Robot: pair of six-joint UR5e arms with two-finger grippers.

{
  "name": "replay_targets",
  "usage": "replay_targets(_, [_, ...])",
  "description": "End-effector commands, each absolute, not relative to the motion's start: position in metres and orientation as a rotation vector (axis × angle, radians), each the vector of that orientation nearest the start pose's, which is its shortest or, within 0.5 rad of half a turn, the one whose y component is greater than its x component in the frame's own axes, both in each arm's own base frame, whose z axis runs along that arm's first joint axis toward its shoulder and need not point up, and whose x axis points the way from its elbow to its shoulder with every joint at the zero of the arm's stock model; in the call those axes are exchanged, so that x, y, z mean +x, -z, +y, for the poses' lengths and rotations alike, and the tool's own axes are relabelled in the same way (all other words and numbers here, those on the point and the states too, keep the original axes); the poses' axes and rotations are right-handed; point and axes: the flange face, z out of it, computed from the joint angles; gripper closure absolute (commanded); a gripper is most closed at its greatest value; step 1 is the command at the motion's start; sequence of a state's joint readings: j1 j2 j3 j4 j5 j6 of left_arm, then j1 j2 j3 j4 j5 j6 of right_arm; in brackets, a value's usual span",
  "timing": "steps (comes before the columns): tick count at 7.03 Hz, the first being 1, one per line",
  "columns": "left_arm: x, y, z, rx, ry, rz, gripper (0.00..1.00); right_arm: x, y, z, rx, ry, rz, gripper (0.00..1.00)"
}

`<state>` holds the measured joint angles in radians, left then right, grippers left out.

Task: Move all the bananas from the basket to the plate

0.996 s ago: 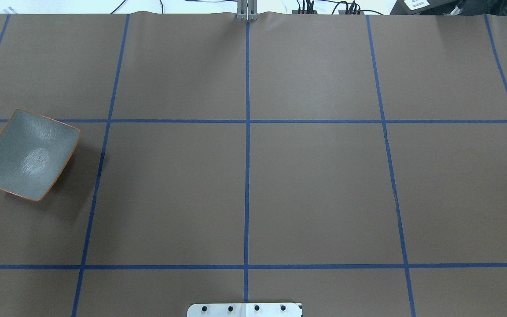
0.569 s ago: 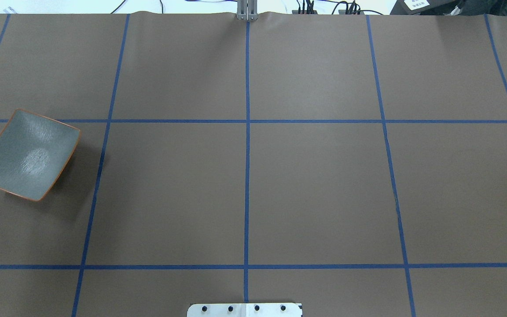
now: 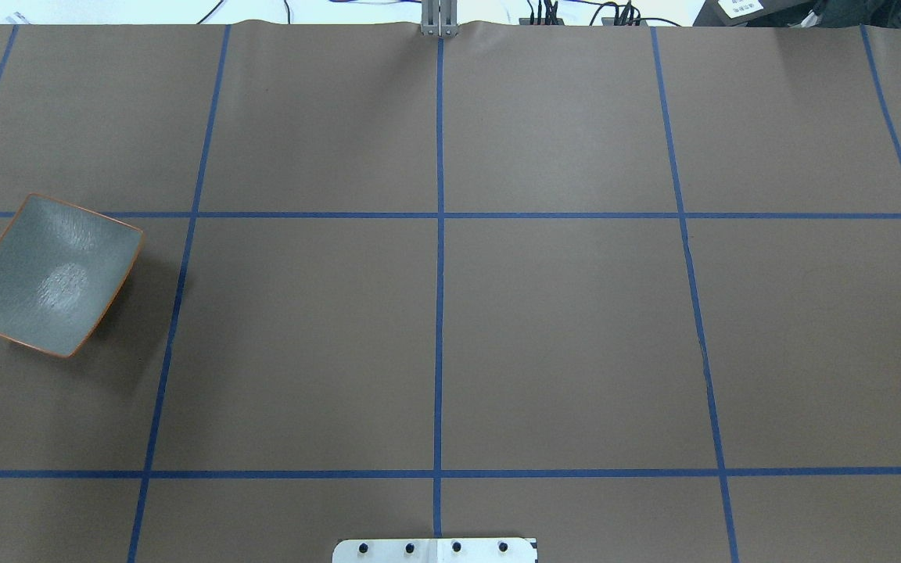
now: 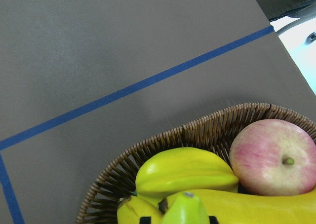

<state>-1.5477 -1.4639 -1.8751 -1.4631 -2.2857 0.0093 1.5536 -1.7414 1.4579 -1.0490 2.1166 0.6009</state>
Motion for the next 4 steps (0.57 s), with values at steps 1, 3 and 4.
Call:
replay_targets(1, [-0.058,-0.576,-0.445,0.076,-0.061,0.715,0.0,0.077,-0.725,-0.405,0.084,-0.491,-0.627,1.0])
replay_targets(3, [-0.059,-0.579,-0.445,0.072,-0.059,0.698,0.0,0.087,-0.681,-0.406,0.115,-0.498,-0.697,1.0])
replay_targets(4, [-0.059,-0.579,-0.444,0.069,-0.055,0.7,0.0,0.086,-0.639,-0.416,0.114,-0.495,-0.716,1.0])
